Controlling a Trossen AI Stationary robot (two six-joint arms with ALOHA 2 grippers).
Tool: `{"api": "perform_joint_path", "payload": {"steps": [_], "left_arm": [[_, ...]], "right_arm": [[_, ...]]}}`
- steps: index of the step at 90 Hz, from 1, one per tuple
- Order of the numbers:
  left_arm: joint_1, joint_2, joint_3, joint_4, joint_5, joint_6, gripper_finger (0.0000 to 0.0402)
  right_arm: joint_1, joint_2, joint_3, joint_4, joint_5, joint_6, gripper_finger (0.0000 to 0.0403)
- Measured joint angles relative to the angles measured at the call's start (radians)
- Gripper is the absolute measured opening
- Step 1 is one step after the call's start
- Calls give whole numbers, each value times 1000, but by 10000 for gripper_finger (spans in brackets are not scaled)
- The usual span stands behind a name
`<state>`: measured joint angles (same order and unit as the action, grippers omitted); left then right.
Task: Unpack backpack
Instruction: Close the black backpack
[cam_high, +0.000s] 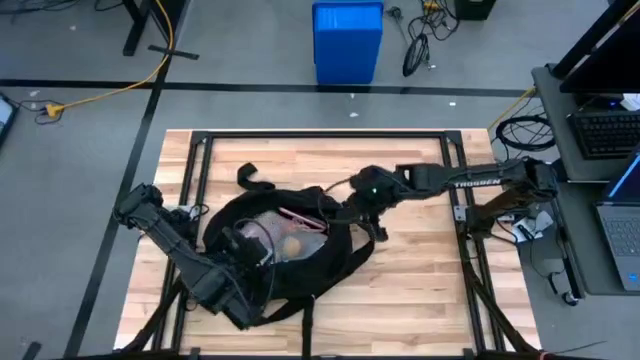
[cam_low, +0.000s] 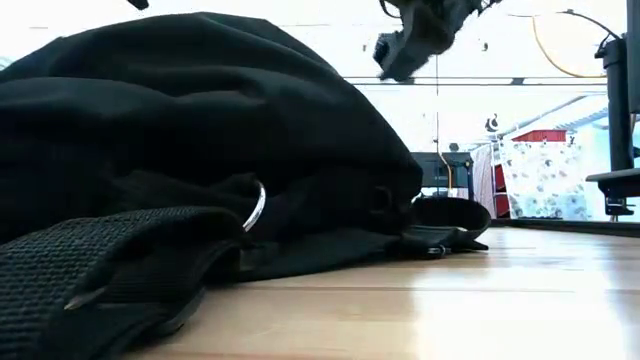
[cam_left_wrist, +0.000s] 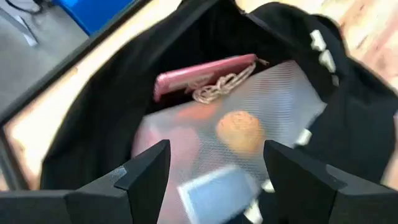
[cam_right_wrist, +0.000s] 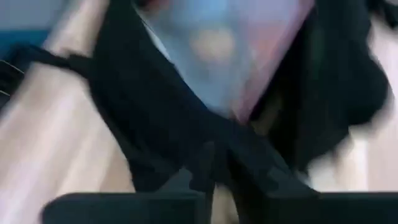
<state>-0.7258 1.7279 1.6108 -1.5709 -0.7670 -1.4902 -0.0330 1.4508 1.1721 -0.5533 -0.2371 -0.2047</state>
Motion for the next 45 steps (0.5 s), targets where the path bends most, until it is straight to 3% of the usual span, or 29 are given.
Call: {"api": "perform_joint_path", "payload": {"steps": [19, 33, 45], "left_arm": [[-65, 0, -54, -1, 1, -148, 246], [-88, 0, -110, -1, 54, -232, 246], [-96, 0, -136, -1, 84, -279, 246]], "right_arm": [[137, 37, 0, 240, 3, -15, 112], [182, 117, 0, 318, 15, 7, 160], [189, 209, -1, 361, 123, 19, 190]]}}
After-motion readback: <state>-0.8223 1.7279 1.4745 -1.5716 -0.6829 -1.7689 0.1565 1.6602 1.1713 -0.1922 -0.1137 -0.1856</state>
